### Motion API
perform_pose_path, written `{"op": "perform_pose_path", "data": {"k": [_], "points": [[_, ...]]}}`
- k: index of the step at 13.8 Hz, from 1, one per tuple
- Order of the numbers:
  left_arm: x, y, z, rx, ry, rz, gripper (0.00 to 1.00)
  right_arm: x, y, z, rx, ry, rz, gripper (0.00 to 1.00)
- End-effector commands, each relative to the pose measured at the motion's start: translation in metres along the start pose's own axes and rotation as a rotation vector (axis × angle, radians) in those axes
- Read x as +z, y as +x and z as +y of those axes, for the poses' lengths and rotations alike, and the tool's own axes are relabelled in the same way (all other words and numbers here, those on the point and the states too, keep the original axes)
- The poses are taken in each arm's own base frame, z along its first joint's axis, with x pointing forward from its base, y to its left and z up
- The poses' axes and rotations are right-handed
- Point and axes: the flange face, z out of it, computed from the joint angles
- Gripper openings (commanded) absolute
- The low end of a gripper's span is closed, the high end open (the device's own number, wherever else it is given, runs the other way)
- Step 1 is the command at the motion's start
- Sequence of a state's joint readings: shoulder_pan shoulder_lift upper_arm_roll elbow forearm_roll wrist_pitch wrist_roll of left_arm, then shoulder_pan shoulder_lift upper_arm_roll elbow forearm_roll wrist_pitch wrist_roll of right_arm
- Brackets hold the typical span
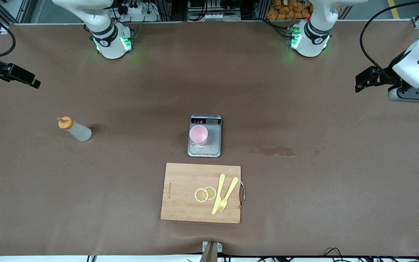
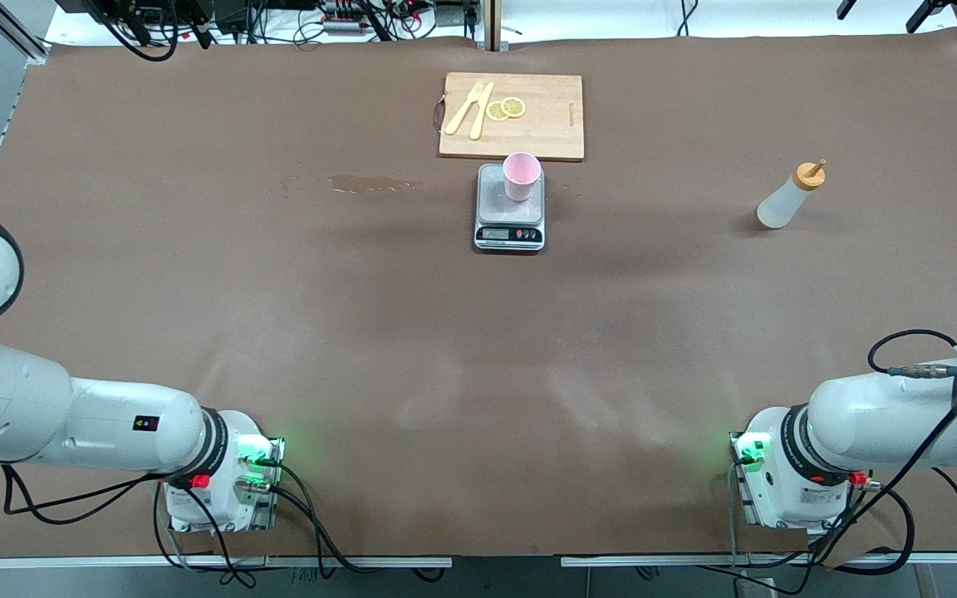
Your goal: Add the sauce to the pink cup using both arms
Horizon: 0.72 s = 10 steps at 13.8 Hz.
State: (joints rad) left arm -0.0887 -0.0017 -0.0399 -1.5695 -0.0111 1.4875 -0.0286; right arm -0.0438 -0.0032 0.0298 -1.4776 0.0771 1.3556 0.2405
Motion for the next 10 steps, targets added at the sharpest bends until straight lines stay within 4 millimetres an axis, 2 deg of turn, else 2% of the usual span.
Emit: {"op": "perform_pose_path", "data": {"k": [1,7,10], "points": [[-0.005,-0.001,0.003,0.010,-0.012,-0.003,1.00,-0.002,-0.005,0.001,-0.080,-0.016,0.024,1.00],[-0.005,-0.001,-0.003,0.009,-0.013,-0.003,1.00,-0.001,-0.004,0.001,-0.100,-0.024,0.027,1.00],[-0.006,-0.001,-0.003,0.002,-0.008,-0.001,1.00,-0.002,-0.005,-0.013,-0.293,-0.098,0.060,1.00]]}}
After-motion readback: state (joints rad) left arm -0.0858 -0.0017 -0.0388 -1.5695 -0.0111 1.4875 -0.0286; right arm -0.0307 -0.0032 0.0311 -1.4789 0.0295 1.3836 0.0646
